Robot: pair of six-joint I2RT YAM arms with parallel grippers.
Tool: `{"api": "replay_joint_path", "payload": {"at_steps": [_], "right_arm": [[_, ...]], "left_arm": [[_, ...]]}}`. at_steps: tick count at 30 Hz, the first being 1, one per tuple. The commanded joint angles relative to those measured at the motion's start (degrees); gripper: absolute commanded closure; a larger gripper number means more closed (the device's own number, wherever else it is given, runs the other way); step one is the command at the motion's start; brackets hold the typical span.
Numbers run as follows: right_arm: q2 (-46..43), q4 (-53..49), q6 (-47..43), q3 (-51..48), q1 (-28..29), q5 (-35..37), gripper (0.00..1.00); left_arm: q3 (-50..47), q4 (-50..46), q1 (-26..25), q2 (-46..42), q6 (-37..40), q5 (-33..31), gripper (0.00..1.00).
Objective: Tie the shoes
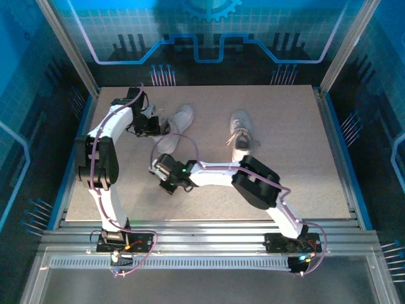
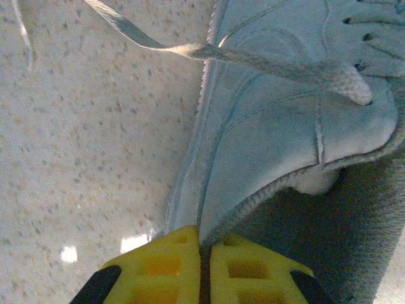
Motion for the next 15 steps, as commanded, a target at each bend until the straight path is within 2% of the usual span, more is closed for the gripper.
{"api": "replay_joint_path", "payload": {"at_steps": [1,6,11,15], "right_arm": [[-9.96,-0.64,2.37,-8.7,-2.79,4.1,1.0],[-24.26,1.6,3.47,-20.99,-5.38,6.6,1.0],[-38.38,0.78,5.66,-30.98,-8.39,8.53,1.0],[-51.63,-3.2,8.0,-38.23,-12.37,9.71,1.0]], "left_arm": [[-2.6,-4.25,-1.95,-6.42,-4.41,0.66,0.92],[-9.78,-2.31,-5.02,-13.03,-13.06,-0.68,0.9],[-15.25,-2.54,-12.22,-19.02,-20.27,-4.38,0.88],[-22.56,0.85,-18.54,-25.13,-27.8,-9.66,0.88]]}}
